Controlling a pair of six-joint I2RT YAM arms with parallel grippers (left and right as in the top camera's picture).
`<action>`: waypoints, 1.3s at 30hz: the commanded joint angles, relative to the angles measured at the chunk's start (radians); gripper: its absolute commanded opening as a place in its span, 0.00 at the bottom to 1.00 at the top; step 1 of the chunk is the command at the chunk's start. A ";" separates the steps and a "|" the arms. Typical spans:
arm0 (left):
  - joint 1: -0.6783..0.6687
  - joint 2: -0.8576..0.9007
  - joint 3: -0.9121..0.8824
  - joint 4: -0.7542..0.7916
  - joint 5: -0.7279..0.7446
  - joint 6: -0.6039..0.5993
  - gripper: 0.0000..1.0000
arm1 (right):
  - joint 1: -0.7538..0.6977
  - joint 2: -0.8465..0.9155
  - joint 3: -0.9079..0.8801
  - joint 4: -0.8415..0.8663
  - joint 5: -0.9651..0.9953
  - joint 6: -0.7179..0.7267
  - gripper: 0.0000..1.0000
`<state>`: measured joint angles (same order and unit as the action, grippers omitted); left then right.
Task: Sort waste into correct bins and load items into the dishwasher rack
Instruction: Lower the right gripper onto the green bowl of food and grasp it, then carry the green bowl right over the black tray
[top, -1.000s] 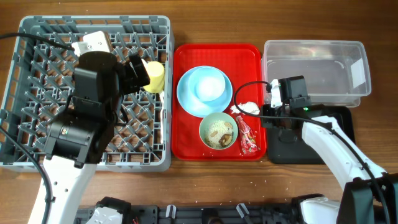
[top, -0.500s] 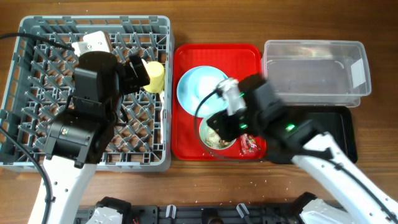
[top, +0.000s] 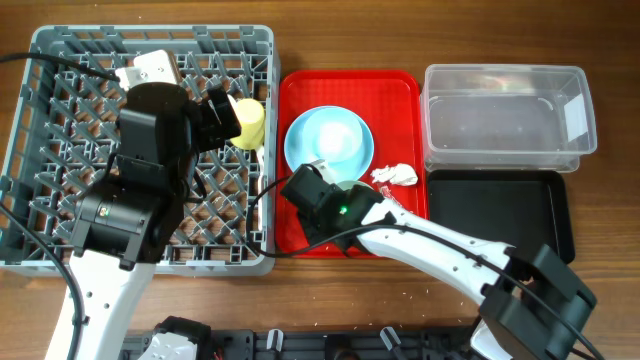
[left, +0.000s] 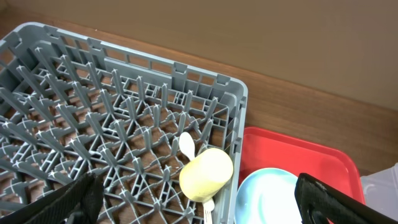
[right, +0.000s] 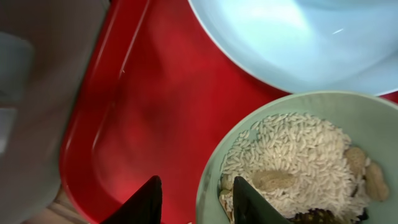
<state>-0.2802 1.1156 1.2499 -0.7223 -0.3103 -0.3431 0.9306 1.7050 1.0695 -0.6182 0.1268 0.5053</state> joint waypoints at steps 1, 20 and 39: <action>0.003 -0.003 -0.002 0.003 -0.013 -0.009 1.00 | 0.004 0.027 -0.014 0.005 -0.019 0.016 0.25; 0.003 -0.003 -0.002 0.003 -0.013 -0.009 1.00 | 0.002 0.027 -0.033 -0.044 -0.065 -0.017 0.27; 0.003 -0.003 -0.002 0.003 -0.013 -0.009 1.00 | -0.770 -0.489 0.155 -0.579 -0.195 -0.189 0.04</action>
<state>-0.2802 1.1156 1.2499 -0.7223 -0.3103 -0.3431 0.2626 1.2575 1.2839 -1.2201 0.0193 0.3786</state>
